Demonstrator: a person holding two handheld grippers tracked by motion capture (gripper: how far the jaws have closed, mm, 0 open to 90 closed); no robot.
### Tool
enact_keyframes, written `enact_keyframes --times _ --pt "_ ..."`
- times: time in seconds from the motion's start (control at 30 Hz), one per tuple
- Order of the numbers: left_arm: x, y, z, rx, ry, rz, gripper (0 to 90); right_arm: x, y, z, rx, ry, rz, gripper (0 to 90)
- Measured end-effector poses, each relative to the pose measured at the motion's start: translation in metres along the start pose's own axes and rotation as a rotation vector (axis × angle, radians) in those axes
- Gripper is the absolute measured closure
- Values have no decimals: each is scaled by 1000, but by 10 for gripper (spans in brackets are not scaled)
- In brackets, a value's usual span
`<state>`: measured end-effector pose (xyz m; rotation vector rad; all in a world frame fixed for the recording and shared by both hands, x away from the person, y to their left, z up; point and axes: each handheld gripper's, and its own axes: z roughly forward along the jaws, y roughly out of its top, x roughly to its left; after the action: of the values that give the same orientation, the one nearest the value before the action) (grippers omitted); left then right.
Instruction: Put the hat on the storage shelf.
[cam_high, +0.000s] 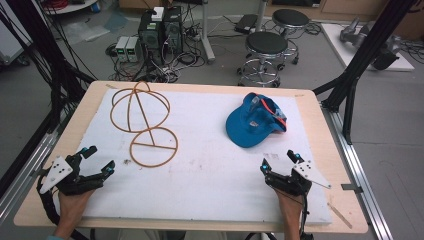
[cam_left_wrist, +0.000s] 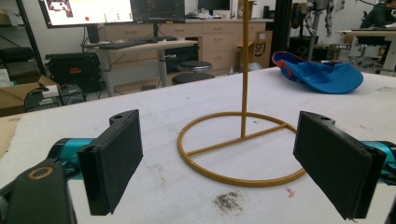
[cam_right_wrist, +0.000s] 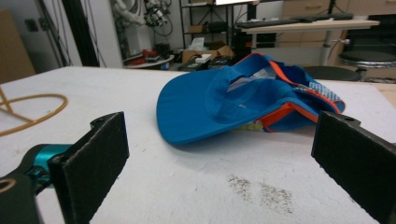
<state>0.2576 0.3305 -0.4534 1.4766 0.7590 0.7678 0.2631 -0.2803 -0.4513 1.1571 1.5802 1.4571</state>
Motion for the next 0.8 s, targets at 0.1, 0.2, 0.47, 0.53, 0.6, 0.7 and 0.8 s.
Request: enact_keyframes --times 0.1,0.2,0.47,0.53,0.6,0.7,0.8 --pt "1 0 0 -1 4 -9 159 -1 0 0 1 1 18 28" --pt "1 0 0 -3 3 -9 160 -3 0 0 -1 9 29 28" --pt "0 0 0 -4 0 -5 160 -5 1 1 13 25 46 29" --pt "1 0 0 -3 0 -6 160 -4 1 2 19 37 36 29" --pt "1 0 0 -3 0 -7 160 -4 2 3 38 47 24 29" --pt "1 0 0 -3 0 -7 160 -4 4 7 80 55 15 29" --pt "1 0 0 -3 0 -8 160 -5 7 11 113 53 -19 29"
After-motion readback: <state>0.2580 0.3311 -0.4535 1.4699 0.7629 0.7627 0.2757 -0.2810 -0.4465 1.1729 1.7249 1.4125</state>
